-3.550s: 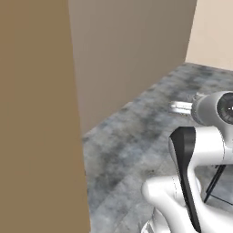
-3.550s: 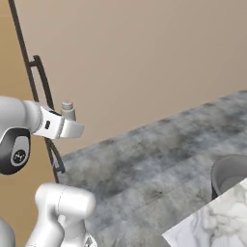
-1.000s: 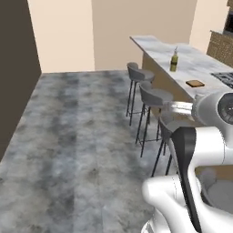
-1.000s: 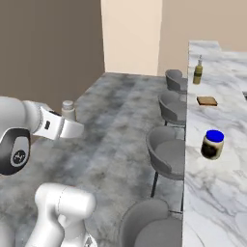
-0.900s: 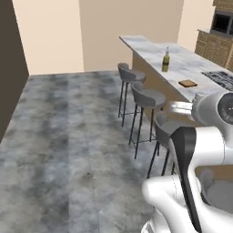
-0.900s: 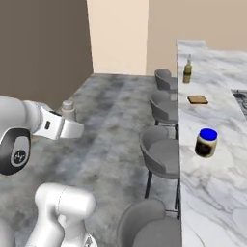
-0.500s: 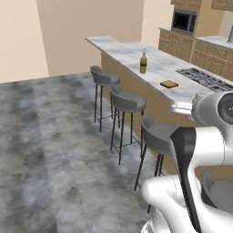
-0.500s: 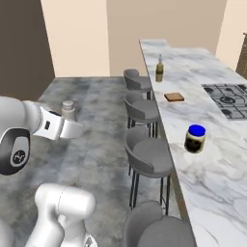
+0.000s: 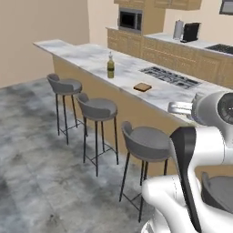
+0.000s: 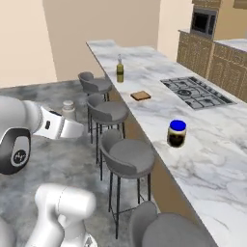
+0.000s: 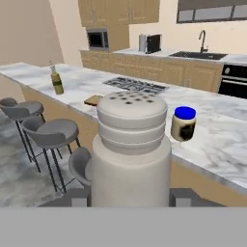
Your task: Move the mayonnaise and shaker from the cabinet to the dining counter.
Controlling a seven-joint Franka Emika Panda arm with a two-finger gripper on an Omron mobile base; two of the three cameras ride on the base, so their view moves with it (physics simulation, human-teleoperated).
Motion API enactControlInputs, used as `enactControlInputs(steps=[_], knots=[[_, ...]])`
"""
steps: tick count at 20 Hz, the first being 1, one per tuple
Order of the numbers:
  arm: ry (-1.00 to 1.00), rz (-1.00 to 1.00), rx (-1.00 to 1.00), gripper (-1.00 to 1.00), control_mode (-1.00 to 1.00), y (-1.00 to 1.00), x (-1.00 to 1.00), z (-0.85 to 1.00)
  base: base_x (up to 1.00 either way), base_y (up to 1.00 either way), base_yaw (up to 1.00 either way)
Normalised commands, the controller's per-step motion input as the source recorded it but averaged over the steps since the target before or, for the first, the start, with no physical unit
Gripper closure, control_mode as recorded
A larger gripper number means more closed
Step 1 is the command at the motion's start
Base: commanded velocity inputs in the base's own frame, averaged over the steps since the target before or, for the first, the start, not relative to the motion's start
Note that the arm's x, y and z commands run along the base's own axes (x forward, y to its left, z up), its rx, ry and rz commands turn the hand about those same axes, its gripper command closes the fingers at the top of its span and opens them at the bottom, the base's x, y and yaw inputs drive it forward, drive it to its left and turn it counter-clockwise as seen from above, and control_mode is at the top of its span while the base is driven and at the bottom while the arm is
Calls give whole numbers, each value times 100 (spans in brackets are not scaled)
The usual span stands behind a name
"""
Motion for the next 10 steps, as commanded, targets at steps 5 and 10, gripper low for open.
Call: enactControlInputs(steps=[5,10], knots=[[0,0,0,100,100,0,0,0,54,17,-50],[0,0,0,100,100,0,0,0,62,11,-40]])
